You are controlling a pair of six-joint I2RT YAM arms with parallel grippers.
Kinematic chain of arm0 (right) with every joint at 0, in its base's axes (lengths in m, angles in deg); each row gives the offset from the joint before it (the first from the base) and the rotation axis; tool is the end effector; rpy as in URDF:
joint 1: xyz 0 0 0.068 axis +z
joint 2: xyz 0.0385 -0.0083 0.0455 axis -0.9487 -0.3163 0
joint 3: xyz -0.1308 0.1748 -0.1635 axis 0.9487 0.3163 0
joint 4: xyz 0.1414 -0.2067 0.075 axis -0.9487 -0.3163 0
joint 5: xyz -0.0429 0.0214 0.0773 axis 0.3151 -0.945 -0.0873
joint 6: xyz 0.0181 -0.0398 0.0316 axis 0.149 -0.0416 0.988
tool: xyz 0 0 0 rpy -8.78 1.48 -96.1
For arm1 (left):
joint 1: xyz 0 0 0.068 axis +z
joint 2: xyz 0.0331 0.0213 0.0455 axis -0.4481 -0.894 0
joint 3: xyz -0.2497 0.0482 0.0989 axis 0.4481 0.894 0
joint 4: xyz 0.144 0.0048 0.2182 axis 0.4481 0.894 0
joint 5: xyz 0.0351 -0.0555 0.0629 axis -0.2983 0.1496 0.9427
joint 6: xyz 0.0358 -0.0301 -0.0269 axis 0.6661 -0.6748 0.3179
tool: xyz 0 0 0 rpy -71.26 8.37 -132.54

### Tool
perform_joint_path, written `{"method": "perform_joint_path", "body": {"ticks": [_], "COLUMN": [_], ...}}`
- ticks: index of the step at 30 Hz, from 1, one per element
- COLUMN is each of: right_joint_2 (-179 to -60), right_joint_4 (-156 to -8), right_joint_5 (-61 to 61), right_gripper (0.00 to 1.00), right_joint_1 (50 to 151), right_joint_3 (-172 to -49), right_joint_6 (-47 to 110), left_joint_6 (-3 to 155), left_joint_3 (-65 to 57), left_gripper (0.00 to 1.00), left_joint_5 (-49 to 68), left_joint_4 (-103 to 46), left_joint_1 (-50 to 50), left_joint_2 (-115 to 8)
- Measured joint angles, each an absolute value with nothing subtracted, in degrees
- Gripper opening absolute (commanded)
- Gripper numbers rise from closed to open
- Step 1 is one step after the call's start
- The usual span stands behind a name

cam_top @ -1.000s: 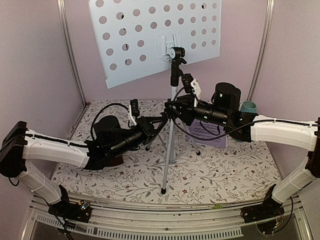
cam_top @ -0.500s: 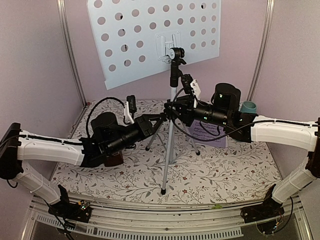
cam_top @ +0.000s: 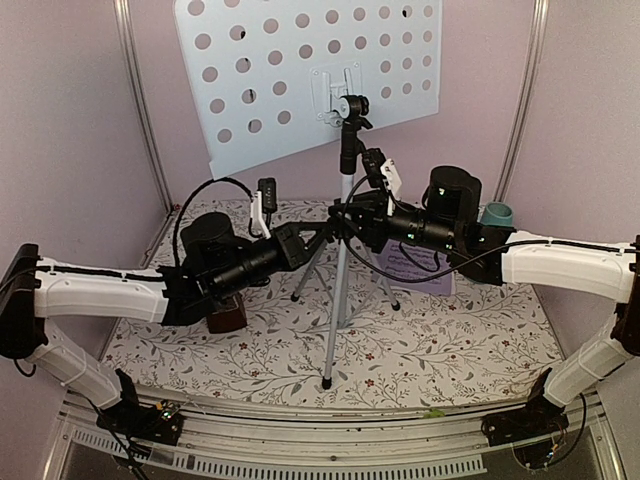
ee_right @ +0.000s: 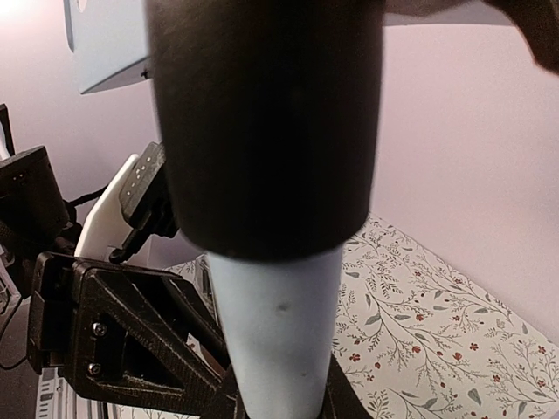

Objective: Set up the instrument practice props
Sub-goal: Screw the knob on the music stand.

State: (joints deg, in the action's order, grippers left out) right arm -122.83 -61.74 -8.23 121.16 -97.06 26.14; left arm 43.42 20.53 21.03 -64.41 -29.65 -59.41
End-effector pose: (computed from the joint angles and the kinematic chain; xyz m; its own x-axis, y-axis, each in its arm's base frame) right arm 0.2213 0.2747 0.3343 -0.0505 -0.0232 -0.9985 -0.9066 0.4204 0.0361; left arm 0.1832 -0.2707 0.2956 -0.5261 -0.4589 -0.7160 0.6020 0.3938 -0.6947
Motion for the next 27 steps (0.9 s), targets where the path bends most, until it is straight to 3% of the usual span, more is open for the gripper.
{"method": "perform_joint_path", "body": {"ticks": [8,27], "right_joint_2": [-122.83,-123.05], "right_joint_4": [-62.14,-63.1], "right_joint_5": [-8.23,-7.66], "right_gripper": [0.0,0.0], "right_joint_1": [121.19,121.1], "right_joint_3": [-97.26,-98.07], "right_joint_6": [26.07,26.4], "left_joint_6": [45.61,59.2], "left_joint_3": [20.33,20.07], "left_gripper": [0.27,0.04], "left_joint_5": [19.37,16.38], "left_joint_4": [-63.08,-63.87], "left_joint_1": [-29.43,-28.86], "left_joint_2": [-59.68,-60.55]}}
